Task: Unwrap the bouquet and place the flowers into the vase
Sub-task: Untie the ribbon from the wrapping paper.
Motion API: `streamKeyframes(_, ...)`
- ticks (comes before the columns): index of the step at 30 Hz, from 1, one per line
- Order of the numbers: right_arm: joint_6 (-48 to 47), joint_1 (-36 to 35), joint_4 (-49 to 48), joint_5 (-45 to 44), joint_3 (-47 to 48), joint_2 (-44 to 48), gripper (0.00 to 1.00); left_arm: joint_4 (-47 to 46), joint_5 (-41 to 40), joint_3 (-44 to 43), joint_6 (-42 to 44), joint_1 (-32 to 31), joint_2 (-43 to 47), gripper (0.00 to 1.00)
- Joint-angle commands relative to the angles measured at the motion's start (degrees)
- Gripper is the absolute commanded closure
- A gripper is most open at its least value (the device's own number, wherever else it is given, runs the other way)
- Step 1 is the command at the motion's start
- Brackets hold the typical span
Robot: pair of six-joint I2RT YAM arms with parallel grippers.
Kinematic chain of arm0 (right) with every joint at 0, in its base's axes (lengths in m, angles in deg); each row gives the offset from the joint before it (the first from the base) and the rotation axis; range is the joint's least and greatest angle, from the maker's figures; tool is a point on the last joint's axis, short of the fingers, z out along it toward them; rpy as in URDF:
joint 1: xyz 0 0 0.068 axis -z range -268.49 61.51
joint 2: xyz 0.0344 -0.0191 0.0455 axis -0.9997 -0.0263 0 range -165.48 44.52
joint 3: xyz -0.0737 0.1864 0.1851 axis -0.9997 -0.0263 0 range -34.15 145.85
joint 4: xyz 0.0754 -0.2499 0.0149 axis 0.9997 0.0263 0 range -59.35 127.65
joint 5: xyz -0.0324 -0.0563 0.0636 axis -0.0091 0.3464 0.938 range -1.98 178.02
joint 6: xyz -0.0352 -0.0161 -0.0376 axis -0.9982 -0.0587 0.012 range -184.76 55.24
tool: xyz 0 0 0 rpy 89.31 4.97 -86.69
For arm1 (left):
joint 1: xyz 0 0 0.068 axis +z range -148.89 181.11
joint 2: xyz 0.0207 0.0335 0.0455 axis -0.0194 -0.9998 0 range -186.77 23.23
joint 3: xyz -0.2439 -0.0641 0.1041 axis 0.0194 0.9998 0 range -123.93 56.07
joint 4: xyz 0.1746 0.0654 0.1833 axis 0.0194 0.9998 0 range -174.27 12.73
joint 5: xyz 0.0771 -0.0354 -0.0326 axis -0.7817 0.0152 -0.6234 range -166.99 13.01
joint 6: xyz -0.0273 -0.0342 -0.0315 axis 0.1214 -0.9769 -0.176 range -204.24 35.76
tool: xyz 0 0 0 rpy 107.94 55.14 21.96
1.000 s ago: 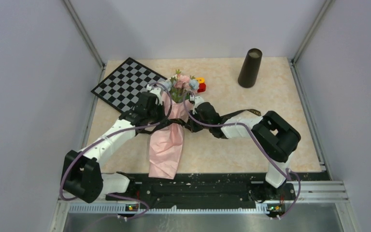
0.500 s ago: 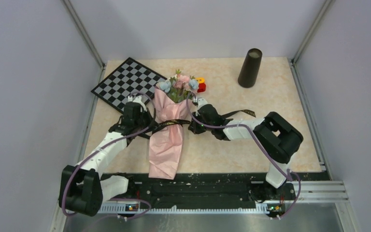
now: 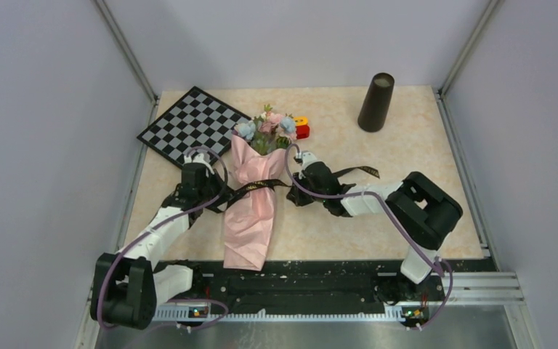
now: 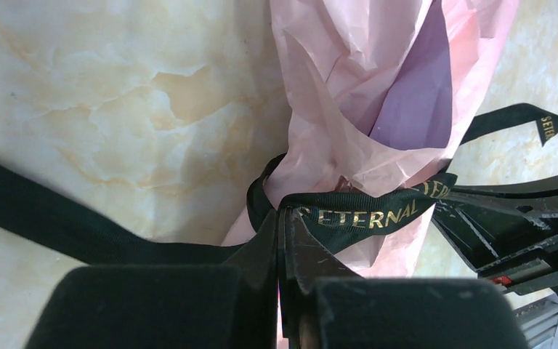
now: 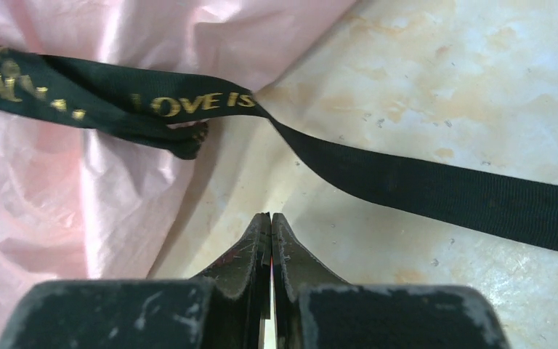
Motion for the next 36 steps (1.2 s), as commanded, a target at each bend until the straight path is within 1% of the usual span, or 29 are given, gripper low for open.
streamKeyframes(1,-3.45,0.65,-4.41,3.93,0.74,4.95,1.0,-3.98,3.49,0.21,0.46,0.42,1.28,1.0)
streamKeyframes(4,-6.04,0.65,-2.85,5.59,3.49,5.56,0.9,-4.85,5.57,0.53,1.16,0.4,1.86,1.0)
streamKeyframes(7,-6.87,0.65,-2.92,5.87,5.59,5.47,0.76,-5.03,5.72,0.8,1.52,0.4,3.02,1.0)
streamKeyframes(8,-7.07,0.65,-2.8,6.35,6.62,4.99,0.73,-4.94,5.72,0.74,1.61,0.44,3.22,1.0)
streamKeyframes(12,-6.9,0.65,-2.53,9.22,10.77,2.18,0.69,-4.27,6.09,0.44,2.22,0.46,3.56,1.0)
streamKeyframes(14,-6.7,0.65,-2.75,10.15,12.42,1.03,0.65,-3.78,6.23,0.24,2.62,0.49,3.54,1.0)
streamKeyframes(22,-8.43,0.65,1.44,13.86,19.4,-3.92,0.59,-3.31,6.71,0.01,3.04,0.49,3.3,1.0)
streamKeyframes(26,-8.44,0.65,0.54,17.13,19.53,-4.82,0.56,-3.43,6.93,-0.03,3.21,0.49,2.77,1.0)
streamKeyframes(31,-8.18,0.6,0.7,18.18,19.66,-5.34,0.56,-3.7,7.8,-0.03,3.05,0.49,1.97,1.0)
streamKeyframes(36,-7.66,0.65,-0.64,21.6,19.79,-6.08,0.58,-3.89,7.96,-0.11,2.95,0.49,1.79,1.0)
